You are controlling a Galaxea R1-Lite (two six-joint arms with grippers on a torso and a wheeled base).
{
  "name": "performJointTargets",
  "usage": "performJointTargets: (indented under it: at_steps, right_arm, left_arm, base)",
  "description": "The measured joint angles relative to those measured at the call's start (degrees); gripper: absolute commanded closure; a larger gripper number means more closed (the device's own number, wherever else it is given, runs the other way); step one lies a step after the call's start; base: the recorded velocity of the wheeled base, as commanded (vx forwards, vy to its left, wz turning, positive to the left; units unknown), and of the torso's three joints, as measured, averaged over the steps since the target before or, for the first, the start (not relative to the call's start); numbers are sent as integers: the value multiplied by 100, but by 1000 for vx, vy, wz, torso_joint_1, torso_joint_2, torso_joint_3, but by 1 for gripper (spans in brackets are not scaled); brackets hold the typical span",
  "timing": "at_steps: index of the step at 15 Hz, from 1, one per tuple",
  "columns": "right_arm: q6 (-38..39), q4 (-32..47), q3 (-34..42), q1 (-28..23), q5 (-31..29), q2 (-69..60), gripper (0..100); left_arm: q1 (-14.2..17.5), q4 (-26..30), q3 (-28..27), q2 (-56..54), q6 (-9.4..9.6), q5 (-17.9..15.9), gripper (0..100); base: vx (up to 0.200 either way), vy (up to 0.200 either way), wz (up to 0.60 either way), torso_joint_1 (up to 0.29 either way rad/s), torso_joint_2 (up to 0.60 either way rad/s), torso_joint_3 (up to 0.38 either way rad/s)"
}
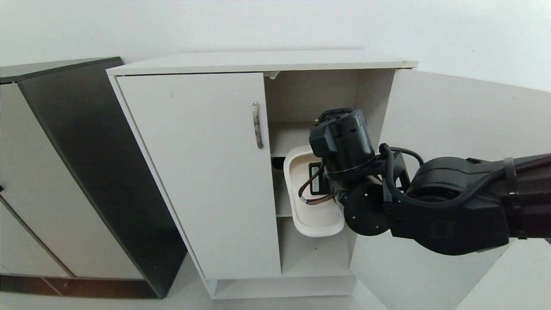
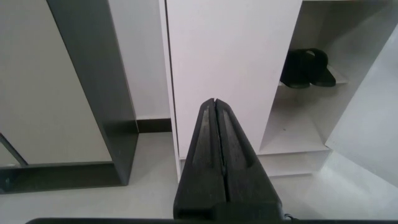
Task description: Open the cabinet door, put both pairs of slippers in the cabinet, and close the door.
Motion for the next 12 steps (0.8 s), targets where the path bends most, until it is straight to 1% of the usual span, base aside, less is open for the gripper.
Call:
performJointTargets:
  at_steps: [2,12]
  right_arm:
    - [6,0,20,-21,0,23,100]
    - [0,-11,20,-74,0,106,100]
  left_arm:
    - [-2,0,0,0,4,0,100]
    - [0,-4,0,0,15,-6,100]
  base:
    - [0,0,0,0,0,0]
    - [200,0,0,4,3,2]
